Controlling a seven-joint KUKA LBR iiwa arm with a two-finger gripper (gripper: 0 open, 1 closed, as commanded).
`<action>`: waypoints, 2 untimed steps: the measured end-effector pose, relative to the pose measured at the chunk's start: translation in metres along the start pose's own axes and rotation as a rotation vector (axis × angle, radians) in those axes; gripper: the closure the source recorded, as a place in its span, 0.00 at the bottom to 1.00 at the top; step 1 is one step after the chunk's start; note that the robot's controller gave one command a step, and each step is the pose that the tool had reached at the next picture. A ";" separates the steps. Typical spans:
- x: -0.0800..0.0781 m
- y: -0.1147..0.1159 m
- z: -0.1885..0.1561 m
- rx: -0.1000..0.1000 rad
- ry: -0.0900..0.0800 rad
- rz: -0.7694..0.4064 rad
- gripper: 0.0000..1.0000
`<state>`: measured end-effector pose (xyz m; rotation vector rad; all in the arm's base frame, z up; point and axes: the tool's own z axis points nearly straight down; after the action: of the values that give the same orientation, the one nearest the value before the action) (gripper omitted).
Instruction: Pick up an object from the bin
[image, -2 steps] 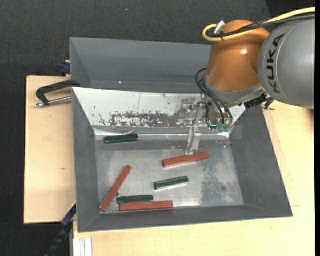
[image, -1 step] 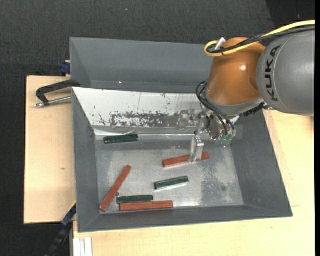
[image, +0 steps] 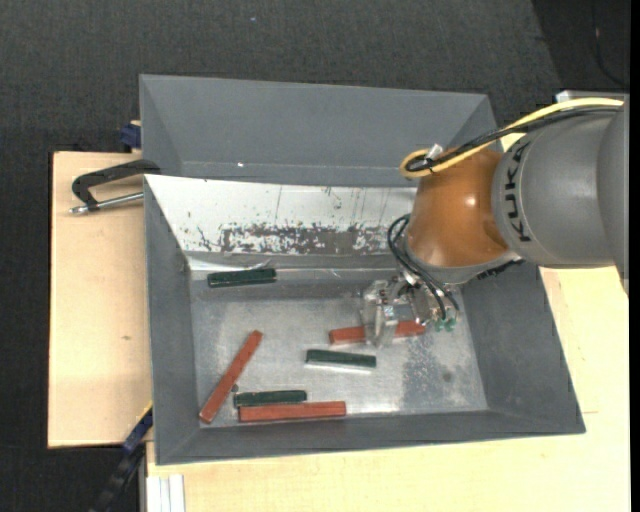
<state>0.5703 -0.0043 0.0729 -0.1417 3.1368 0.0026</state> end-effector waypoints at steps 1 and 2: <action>0.000 0.000 0.001 0.000 -0.002 0.001 0.00; 0.000 0.000 0.001 0.000 -0.002 0.001 0.00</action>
Offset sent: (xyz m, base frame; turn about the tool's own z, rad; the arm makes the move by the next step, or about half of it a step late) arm 0.0000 0.0000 0.0000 0.0000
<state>0.5705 -0.0045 0.0718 -0.1407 3.1348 0.0023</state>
